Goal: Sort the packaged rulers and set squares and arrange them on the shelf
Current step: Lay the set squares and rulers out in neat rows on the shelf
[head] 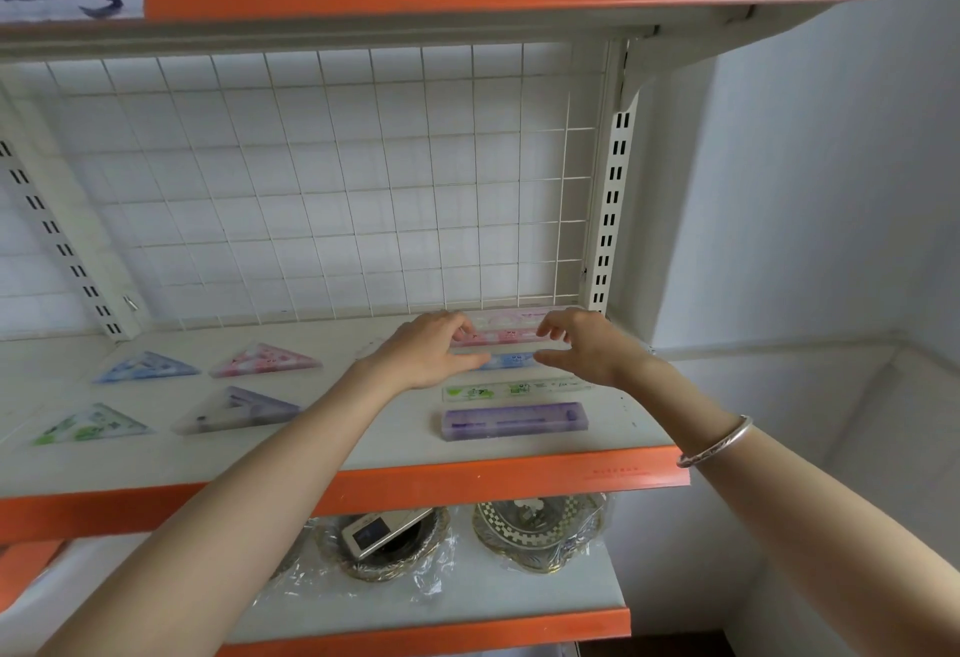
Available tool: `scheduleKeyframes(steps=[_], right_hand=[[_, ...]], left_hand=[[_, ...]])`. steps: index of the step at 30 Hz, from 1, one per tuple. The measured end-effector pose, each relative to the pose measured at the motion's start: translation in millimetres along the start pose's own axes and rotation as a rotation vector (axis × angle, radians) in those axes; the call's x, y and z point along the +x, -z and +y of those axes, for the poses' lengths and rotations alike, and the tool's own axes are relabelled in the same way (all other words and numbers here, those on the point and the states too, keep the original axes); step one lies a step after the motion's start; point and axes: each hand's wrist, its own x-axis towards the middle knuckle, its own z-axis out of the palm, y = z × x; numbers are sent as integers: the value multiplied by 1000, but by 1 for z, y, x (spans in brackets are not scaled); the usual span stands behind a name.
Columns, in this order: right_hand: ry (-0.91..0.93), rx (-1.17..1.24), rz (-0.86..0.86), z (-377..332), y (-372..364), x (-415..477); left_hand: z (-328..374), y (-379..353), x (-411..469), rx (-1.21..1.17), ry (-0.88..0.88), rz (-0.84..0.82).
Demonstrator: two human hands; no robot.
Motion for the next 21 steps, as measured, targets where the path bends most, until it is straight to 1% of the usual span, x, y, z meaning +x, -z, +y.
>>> scheduleKeyframes(steps=[3, 6, 10, 12, 16, 21], right_hand=[[25, 2, 44, -4, 6, 4], [52, 27, 70, -12, 10, 8], [110, 54, 100, -27, 16, 8], [134, 67, 137, -36, 20, 6], [169, 67, 218, -61, 28, 2], [153, 19, 284, -102, 27, 3]], left_hand=[[3, 2, 0, -45, 24, 53], [3, 7, -3, -99, 51, 150], [-2, 19, -15, -149, 39, 294], [-5, 27, -22, -149, 20, 338], [-13, 47, -35, -132, -16, 371], [-30, 76, -55, -106, -58, 368]])
